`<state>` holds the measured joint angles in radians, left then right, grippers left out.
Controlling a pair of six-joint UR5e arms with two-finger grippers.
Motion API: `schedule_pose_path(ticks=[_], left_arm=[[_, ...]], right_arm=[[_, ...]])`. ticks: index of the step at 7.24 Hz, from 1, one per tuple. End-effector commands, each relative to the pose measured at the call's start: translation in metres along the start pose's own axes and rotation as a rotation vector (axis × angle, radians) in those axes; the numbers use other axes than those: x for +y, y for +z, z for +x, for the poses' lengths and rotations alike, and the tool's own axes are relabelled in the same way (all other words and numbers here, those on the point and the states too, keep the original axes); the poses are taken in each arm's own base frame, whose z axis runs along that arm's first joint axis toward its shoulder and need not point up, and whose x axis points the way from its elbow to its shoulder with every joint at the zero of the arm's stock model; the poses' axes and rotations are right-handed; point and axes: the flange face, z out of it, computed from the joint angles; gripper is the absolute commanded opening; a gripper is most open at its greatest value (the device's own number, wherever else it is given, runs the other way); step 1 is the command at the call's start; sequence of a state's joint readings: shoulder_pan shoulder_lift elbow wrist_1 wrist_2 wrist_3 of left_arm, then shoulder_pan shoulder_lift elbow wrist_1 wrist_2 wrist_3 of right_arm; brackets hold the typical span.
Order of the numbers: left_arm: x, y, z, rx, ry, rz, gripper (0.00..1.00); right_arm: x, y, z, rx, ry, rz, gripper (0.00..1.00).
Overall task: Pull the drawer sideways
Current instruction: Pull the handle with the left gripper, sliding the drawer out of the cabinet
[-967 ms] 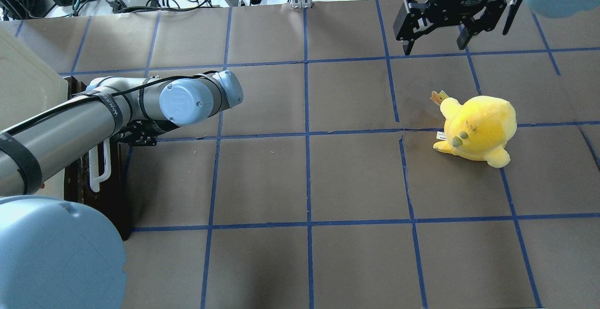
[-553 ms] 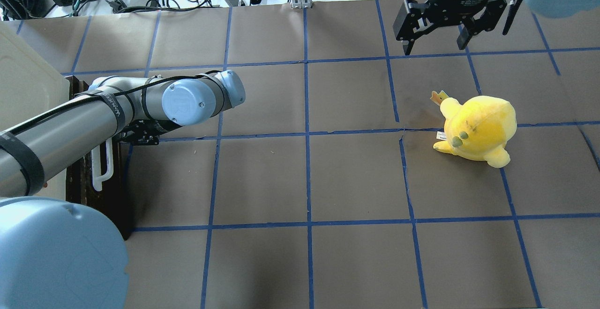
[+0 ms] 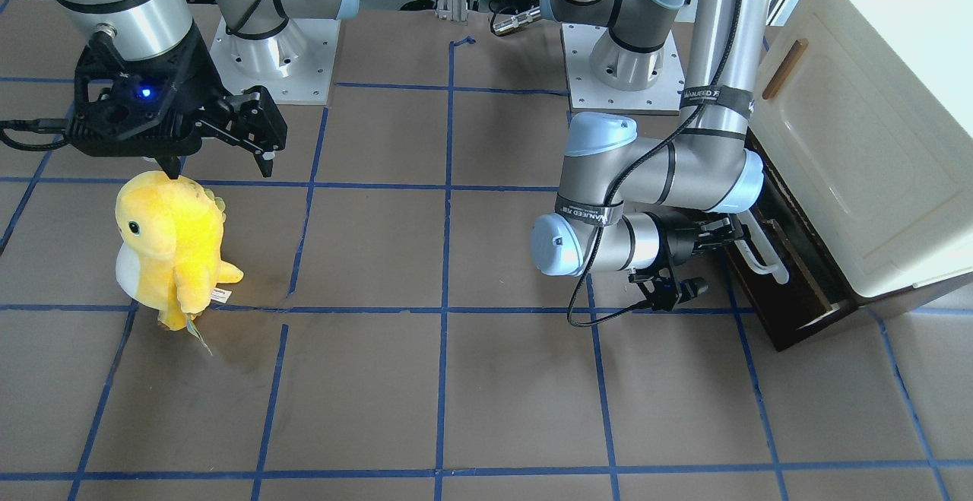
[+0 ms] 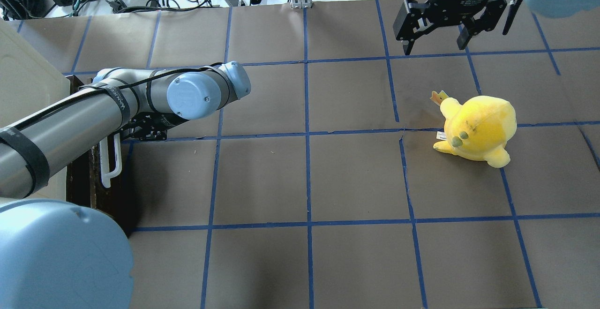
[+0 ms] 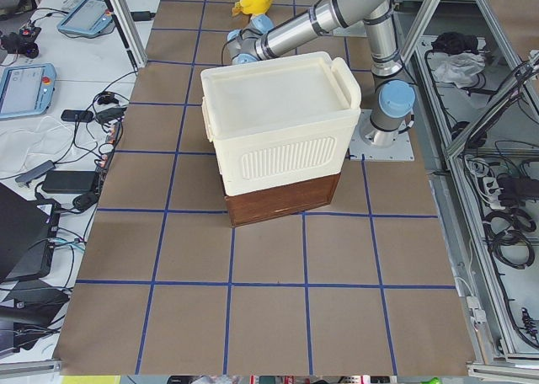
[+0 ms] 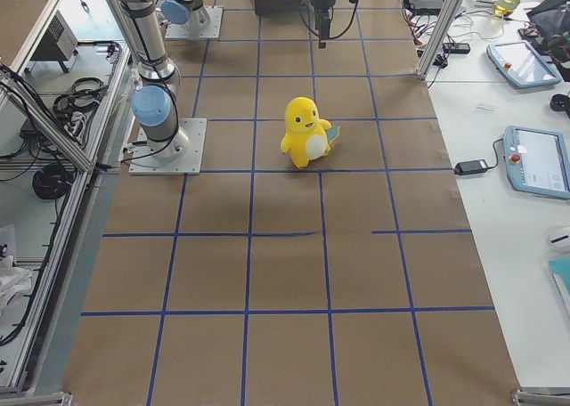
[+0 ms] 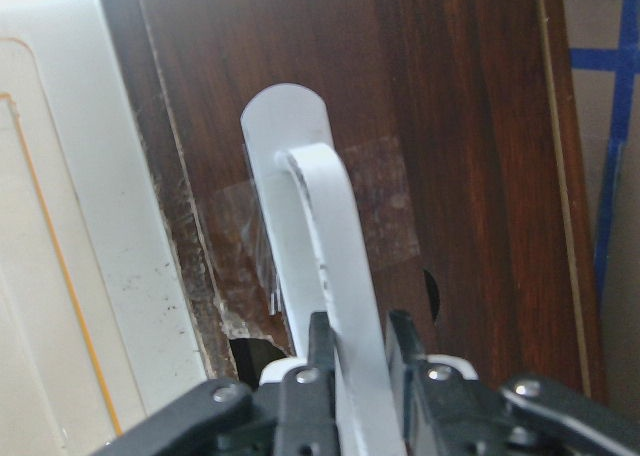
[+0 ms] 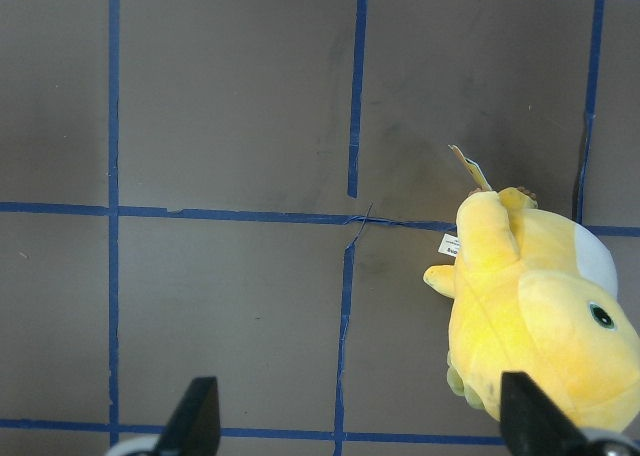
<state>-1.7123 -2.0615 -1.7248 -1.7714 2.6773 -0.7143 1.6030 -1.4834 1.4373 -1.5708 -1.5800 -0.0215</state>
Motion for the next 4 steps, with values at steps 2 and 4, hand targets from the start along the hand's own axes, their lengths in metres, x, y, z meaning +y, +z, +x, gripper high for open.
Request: schedule_pose_path(ticks=[2,4], left_arm=[[0.003,-0.015,0.006,0.03,-0.004,0.016,0.16],[0.004,-0.025,0.006,0.042,-0.013,0.03,0.16]], right_arm=[[0.0,0.0,0.0,0.0,0.0,0.0,1.0],[0.0,0.0,0.0,0.0,0.0,0.0,1.0]])
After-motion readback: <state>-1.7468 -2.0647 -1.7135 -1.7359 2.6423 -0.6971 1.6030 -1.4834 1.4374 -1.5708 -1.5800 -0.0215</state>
